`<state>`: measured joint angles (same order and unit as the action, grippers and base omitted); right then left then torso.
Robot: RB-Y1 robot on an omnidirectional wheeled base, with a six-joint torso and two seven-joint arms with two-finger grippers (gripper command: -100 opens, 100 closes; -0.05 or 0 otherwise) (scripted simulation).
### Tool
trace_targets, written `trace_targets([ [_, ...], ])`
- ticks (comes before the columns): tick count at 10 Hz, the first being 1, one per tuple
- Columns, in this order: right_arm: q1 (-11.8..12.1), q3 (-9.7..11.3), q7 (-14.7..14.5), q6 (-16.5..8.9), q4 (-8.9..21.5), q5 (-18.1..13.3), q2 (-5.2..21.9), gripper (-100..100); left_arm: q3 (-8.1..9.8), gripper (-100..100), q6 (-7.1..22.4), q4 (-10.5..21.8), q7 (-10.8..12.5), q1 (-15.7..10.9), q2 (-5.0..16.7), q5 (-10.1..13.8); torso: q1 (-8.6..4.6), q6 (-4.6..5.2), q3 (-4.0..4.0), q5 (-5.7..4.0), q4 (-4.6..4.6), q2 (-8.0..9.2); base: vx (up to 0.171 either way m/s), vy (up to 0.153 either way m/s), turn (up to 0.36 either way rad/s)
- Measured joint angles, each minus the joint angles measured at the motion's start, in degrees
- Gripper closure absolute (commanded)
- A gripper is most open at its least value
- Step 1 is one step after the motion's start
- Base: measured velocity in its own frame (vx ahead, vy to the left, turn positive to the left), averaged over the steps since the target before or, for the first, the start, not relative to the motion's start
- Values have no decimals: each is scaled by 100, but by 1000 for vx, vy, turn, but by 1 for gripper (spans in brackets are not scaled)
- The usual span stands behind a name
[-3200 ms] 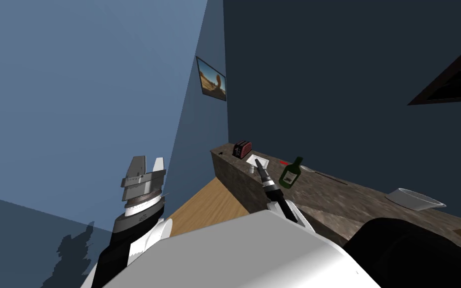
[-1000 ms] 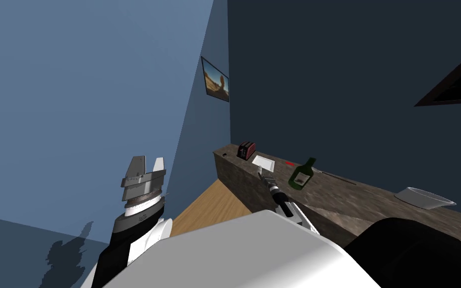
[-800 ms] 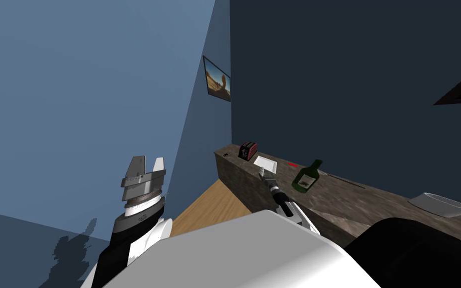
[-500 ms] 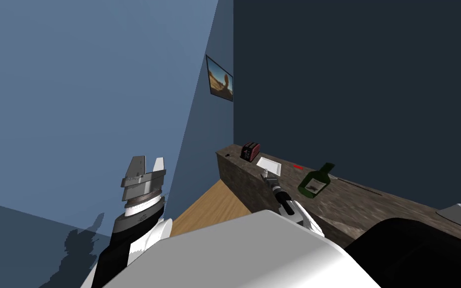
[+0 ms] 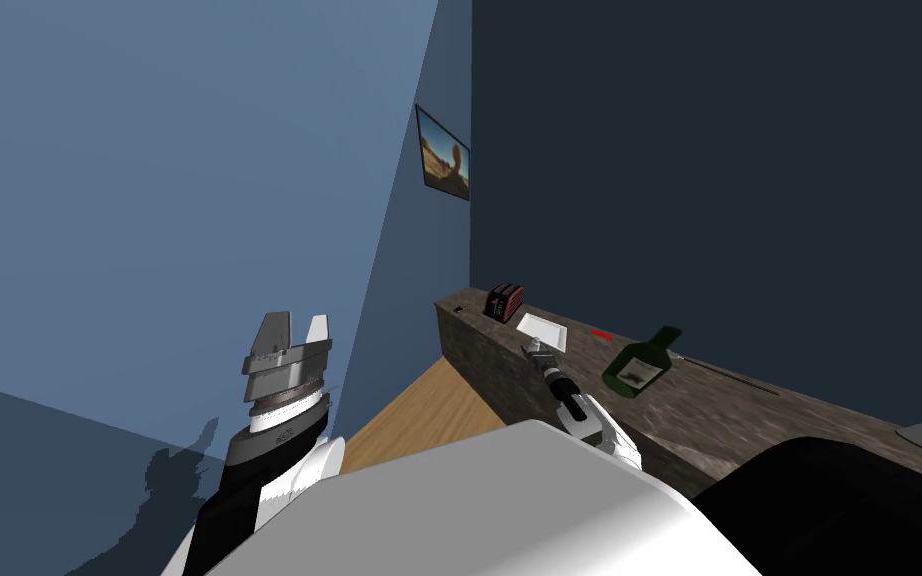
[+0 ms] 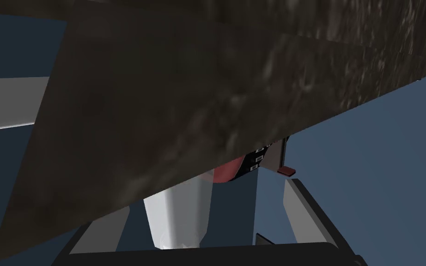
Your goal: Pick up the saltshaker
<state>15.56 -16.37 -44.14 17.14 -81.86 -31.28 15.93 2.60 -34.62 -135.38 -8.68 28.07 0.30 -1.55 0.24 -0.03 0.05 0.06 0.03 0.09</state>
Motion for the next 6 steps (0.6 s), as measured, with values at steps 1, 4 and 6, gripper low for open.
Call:
trace_targets([
  [1, -101, -3, -52, 72, 215, 82, 73, -100, 0, 0, 0, 0, 0, 0, 0, 0, 1, 3, 0, 0, 0, 1, -48, 78, 50],
  [4, -338, 29, -131, 203, 711, 347, 341, -100, 0, 0, 0, 0, 0, 0, 0, 0, -10, 1, -3, -4, -3, -5, -25, 32, 20],
  [6, -555, 63, -187, 270, 969, 554, 544, -100, 0, 0, 0, 0, 0, 0, 0, 0, -4, 0, -3, -4, -3, -5, -19, 32, 21],
])
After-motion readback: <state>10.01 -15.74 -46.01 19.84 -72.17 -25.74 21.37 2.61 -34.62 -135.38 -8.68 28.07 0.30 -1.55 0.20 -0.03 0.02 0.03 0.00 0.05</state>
